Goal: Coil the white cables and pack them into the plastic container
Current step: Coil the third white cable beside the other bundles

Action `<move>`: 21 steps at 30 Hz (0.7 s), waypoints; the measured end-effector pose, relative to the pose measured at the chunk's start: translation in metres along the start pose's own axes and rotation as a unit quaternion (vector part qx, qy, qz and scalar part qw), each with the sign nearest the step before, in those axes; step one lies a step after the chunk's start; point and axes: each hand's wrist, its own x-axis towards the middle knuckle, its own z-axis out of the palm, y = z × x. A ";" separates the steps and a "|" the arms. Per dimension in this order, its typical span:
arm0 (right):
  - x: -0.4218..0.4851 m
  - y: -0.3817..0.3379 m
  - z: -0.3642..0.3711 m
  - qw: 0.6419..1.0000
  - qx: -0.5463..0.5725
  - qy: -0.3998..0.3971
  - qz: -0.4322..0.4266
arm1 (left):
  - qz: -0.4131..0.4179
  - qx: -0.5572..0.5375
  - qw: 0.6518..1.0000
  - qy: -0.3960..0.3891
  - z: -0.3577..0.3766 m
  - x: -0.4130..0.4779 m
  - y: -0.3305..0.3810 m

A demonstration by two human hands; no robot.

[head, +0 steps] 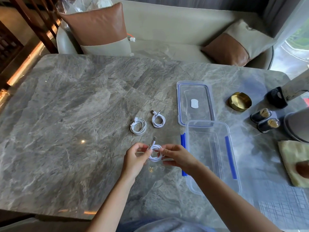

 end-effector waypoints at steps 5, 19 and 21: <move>-0.020 0.007 -0.031 0.997 -0.001 0.058 -0.055 | 0.031 0.021 0.999 -0.030 0.035 -0.002 0.007; -0.013 -0.018 -0.102 0.975 -0.158 0.102 -0.121 | 0.047 0.015 0.999 0.006 0.104 0.011 0.036; -0.008 -0.023 -0.103 0.973 -0.159 0.107 -0.128 | 0.045 0.022 0.999 0.006 0.104 0.020 0.042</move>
